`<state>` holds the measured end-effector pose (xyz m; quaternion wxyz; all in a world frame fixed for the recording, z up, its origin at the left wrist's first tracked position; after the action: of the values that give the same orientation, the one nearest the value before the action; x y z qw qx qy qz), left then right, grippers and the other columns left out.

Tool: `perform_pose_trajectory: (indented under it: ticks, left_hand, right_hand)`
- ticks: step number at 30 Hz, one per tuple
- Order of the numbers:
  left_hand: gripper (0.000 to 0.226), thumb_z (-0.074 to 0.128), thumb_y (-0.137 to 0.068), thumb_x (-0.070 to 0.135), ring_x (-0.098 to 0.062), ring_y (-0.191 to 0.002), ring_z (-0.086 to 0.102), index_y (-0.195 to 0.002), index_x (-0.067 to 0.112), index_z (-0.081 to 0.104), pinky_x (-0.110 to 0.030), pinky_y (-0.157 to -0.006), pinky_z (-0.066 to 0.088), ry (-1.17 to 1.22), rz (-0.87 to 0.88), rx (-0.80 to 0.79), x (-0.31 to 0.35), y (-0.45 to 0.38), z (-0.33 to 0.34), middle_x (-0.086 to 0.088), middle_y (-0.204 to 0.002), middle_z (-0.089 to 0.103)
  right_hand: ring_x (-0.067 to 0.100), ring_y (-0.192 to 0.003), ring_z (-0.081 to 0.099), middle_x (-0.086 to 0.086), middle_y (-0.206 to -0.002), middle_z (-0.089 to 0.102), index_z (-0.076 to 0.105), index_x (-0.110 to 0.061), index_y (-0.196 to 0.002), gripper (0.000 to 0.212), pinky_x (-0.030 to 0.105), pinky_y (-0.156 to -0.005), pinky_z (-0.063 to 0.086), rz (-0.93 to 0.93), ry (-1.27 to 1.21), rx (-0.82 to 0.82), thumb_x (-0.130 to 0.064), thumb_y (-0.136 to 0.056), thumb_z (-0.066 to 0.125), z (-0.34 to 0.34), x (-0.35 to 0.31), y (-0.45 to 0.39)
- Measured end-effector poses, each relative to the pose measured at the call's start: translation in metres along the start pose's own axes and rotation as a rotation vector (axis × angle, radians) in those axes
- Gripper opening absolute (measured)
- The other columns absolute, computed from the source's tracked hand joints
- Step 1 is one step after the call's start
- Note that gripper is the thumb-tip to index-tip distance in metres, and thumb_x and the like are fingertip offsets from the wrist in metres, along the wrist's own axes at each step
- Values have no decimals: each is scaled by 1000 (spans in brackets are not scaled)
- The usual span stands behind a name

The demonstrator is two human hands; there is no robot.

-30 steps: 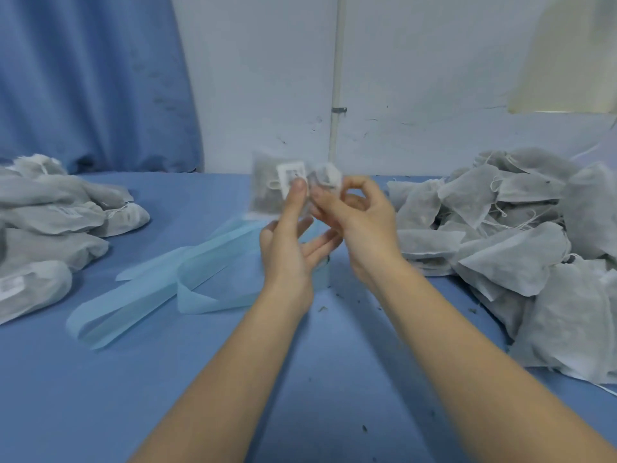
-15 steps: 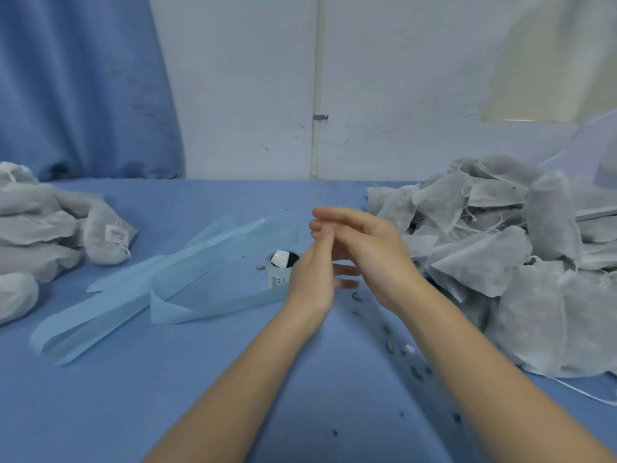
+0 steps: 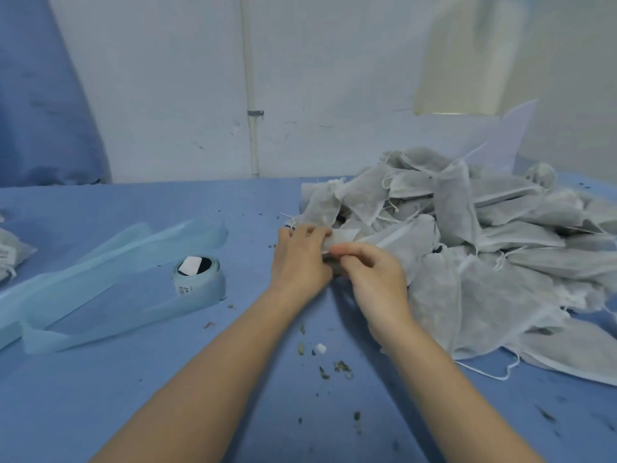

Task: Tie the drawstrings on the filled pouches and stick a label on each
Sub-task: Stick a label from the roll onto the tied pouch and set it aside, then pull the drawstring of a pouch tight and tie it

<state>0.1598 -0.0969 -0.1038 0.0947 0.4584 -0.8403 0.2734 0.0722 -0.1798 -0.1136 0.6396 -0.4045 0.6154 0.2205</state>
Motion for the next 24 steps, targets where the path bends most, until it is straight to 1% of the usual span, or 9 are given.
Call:
perform_pose_trajectory:
  ticks: [4,7,9,12,15,18,19,21,24]
  left_hand:
    - [31,53,-91,23,-21,-107,39,-121,29,59,-24,-76,33,34,18,251,3,6,-9,5,-119,59]
    - [14,56,-91,32,-18,-89,45,-98,23,64,-21,-62,24,277,20,446,6,21,-30,6,-89,64]
    - [18,59,-89,39,-7,-73,51,-78,24,59,-18,-60,31,528,-55,523,4,32,-46,10,-69,59]
    - [16,61,-88,39,6,-68,57,-76,29,58,-13,-69,43,845,-218,511,-5,45,-62,14,-71,63]
    - [7,60,-91,29,-11,-91,66,-91,24,64,-32,-85,53,1069,-334,449,-18,58,-72,5,-91,70]
    - [12,55,-94,17,-10,-84,69,-93,13,66,-21,-69,56,1248,-391,407,-34,71,-79,2,-90,72]
    - [12,54,-94,14,-8,-79,70,-90,10,65,-18,-65,55,1277,-404,387,-39,76,-81,1,-86,72]
    - [11,56,-91,10,-10,-73,70,-97,3,61,-20,-64,55,1257,-452,352,-51,84,-84,-4,-89,71]
    - [30,61,-84,9,-10,-68,68,-112,8,51,-25,-66,55,1054,-507,354,-68,95,-88,-3,-103,65]
  right_hand:
    - [-13,-77,60,-21,-81,68,66,-33,-82,35,1,-70,40,-79,52,7,0,-85,53,-1,-3,0]
    - [-22,-73,54,-17,-92,63,60,-25,-101,22,-2,-68,38,-103,66,12,-6,-89,58,-3,-4,0]
    - [-19,-82,55,-12,-107,59,55,-21,-122,33,-1,-72,37,-102,97,-19,-17,-90,62,-1,-4,0]
    - [-12,-103,54,-23,-118,56,51,-27,-133,45,3,-81,36,-102,111,-113,-39,-91,59,3,-6,4]
    - [-18,-90,58,-34,-95,66,62,-40,-107,20,9,-81,39,-22,-13,-199,-49,-93,50,8,-5,10]
    - [7,-80,68,-12,-80,72,67,-28,-89,32,24,-86,46,49,-62,-197,-49,-96,43,11,1,10]
    - [8,-74,66,-9,-73,70,68,-24,-80,40,23,-84,47,58,-33,-193,-48,-97,42,11,1,11]
    - [2,-65,59,-10,-65,65,66,-24,-65,45,17,-74,45,41,64,-193,-47,-97,43,12,0,13]
    - [17,-70,50,12,-71,54,61,-27,-56,41,30,-71,38,-20,123,-240,-45,-92,52,13,-3,17]
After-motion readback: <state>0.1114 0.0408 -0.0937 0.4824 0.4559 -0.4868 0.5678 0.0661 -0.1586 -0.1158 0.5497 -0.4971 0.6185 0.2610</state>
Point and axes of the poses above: each hand's wrist, its own y-axis away from the middle knuckle, its own z-axis out of the palm, x = y × z, the point moved 5 cm from there along -y, towards the middle knuckle
